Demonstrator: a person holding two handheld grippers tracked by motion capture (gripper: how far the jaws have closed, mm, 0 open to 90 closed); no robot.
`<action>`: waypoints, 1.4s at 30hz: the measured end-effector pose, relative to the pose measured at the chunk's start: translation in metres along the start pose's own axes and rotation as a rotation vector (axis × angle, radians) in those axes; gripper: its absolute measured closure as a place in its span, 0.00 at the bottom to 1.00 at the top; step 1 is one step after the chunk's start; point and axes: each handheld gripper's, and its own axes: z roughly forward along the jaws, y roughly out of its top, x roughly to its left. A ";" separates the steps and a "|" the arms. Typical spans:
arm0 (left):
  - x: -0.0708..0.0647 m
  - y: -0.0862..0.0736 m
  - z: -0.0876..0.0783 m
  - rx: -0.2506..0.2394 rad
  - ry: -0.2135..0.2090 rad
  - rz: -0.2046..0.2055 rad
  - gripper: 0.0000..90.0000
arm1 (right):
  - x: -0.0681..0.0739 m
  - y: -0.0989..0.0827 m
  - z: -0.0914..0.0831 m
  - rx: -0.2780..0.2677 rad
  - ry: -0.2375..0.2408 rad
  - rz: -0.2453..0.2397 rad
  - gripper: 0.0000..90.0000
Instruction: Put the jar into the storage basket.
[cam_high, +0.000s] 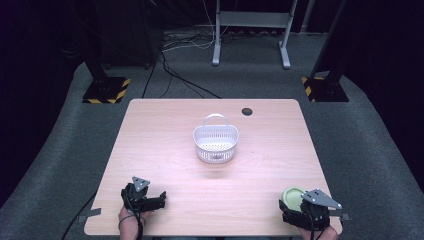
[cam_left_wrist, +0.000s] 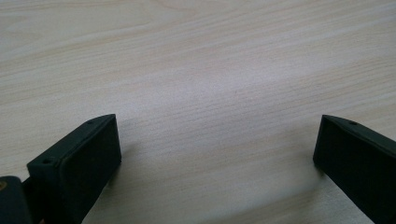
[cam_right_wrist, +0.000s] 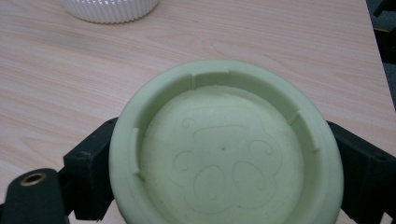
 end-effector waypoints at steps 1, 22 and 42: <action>0.000 0.000 0.000 0.000 0.000 0.000 0.01 | 0.000 0.000 0.001 0.004 0.004 -0.001 0.12; 0.000 0.000 0.000 -0.001 -0.003 0.002 0.01 | 0.002 0.012 0.006 0.009 0.016 -0.028 0.12; 0.000 0.000 0.000 -0.001 -0.003 0.003 0.01 | 0.004 0.024 0.012 -0.010 0.030 -0.038 0.12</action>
